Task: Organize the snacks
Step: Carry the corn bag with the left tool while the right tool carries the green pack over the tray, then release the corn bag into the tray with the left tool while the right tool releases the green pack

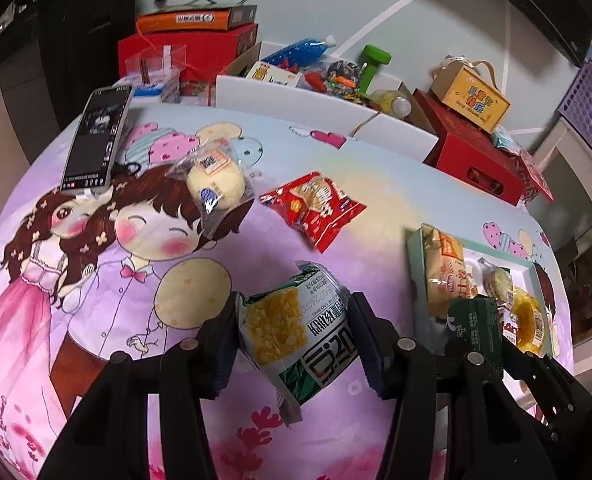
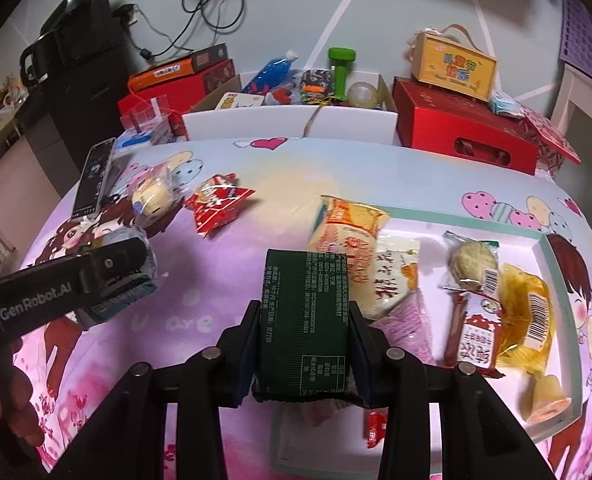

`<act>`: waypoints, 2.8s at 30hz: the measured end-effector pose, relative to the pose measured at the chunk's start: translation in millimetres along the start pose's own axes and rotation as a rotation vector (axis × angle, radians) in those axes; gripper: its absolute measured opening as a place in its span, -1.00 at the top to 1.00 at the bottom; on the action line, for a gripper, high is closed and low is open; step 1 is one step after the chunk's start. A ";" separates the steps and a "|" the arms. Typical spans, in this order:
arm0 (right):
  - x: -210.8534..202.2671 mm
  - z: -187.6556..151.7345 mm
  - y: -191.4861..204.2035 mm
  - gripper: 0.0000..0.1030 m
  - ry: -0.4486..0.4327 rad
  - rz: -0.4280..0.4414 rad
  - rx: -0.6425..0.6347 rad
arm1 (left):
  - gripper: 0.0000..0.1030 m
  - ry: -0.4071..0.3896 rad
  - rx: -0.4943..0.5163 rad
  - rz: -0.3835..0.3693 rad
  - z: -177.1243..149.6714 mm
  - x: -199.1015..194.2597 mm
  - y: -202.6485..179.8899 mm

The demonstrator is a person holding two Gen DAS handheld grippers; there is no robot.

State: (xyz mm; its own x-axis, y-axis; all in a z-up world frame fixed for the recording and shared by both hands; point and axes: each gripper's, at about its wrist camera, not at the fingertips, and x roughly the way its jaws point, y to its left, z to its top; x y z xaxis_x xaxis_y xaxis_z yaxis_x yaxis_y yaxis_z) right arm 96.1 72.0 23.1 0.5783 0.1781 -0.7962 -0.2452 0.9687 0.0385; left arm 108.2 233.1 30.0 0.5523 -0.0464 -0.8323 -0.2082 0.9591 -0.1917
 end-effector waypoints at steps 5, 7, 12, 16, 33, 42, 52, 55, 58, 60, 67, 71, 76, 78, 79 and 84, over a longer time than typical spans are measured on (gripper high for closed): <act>-3.5 1.7 -20.0 0.18 -0.001 -0.027 0.042 | -0.06 -0.015 0.027 -0.009 4.5 -3.4 -11.9; -6.1 2.5 -31.7 0.18 -0.005 -0.045 0.066 | -0.06 -0.019 0.042 -0.021 5.7 -4.2 -19.8; -15.1 2.5 -67.8 0.18 -0.014 -0.095 0.140 | -0.06 -0.019 0.102 -0.061 5.5 -5.4 -47.3; -24.5 0.9 -94.0 0.17 -0.024 -0.131 0.195 | -0.06 -0.019 0.169 -0.103 2.2 -7.8 -76.1; -44.6 -22.5 -138.5 0.17 0.003 -0.193 0.297 | -0.06 0.062 0.376 -0.189 -34.4 3.2 -160.9; -43.1 -34.1 -146.6 0.17 0.039 -0.212 0.320 | -0.06 0.115 0.429 -0.183 -52.4 14.1 -176.8; -40.7 -34.7 -149.1 0.16 0.044 -0.212 0.323 | -0.06 0.131 0.425 -0.187 -56.4 13.7 -177.7; -38.4 -35.2 -149.6 0.16 0.049 -0.214 0.324 | -0.08 0.137 0.414 -0.201 -54.5 13.6 -176.4; -38.8 -34.8 -150.7 0.16 0.045 -0.217 0.326 | -0.08 0.131 0.411 -0.197 -52.5 11.3 -174.8; -38.7 -34.3 -151.6 0.16 0.043 -0.219 0.326 | -0.08 0.124 0.407 -0.202 -50.3 9.2 -173.3; -31.3 -33.9 -151.3 0.15 0.057 -0.227 0.322 | -0.11 0.088 0.367 -0.187 -40.2 3.0 -161.9; -25.4 -34.1 -151.7 -0.17 0.067 -0.233 0.325 | -0.55 0.059 0.323 -0.115 -33.2 4.6 -149.6; -21.5 -34.6 -153.1 -0.40 0.073 -0.237 0.330 | -0.64 0.055 0.284 -0.060 -28.1 12.0 -134.8; -19.7 -34.4 -152.4 -0.52 0.075 -0.240 0.324 | -0.72 0.055 0.273 -0.039 -26.9 15.8 -130.3; -18.9 -34.3 -151.6 -0.53 0.075 -0.241 0.319 | -0.73 0.053 0.269 -0.030 -26.5 17.2 -128.7; -16.3 -34.7 -150.5 -0.68 0.075 -0.241 0.310 | -0.84 0.055 0.251 -0.010 -26.6 23.9 -123.1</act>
State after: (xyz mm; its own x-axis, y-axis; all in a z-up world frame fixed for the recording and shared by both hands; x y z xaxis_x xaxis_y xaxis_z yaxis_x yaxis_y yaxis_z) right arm 96.6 -82.6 9.4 0.5292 -0.0629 -0.8461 0.1440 0.9894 0.0165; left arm 125.5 106.6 19.9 0.5075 -0.0649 -0.8592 0.0081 0.9975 -0.0705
